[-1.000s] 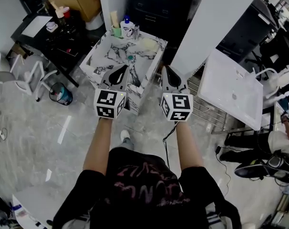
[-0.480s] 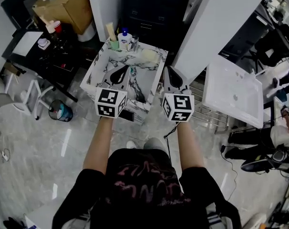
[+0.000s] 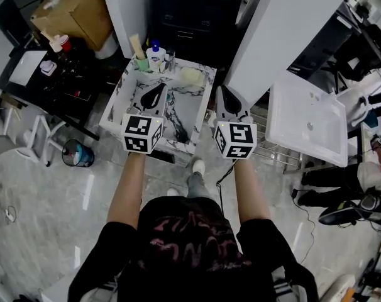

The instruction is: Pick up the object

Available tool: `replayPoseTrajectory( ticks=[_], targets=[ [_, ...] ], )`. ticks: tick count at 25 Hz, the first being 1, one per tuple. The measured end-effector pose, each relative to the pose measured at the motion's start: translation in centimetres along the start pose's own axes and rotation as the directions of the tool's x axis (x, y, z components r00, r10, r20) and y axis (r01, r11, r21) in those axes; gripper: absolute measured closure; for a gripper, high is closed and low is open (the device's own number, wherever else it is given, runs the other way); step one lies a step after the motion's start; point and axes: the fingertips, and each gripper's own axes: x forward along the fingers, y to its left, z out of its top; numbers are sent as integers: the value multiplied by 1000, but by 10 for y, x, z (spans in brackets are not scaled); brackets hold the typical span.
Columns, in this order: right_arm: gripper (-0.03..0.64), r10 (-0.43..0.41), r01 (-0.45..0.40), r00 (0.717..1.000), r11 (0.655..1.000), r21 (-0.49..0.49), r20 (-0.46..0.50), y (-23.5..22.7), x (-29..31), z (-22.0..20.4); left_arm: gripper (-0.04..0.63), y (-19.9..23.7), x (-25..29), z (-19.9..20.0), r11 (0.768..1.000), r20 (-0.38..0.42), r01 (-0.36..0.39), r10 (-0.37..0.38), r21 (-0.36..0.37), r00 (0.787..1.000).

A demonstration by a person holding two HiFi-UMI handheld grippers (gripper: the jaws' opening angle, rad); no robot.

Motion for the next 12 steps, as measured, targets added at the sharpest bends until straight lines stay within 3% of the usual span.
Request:
replayPoseTrajectory(
  ticks=[12],
  targets=[
    [601, 28, -27, 1000, 1000, 13, -9, -46, 65, -10, 578, -1, 81, -14, 1000, -51, 17, -17, 7, 999]
  ],
)
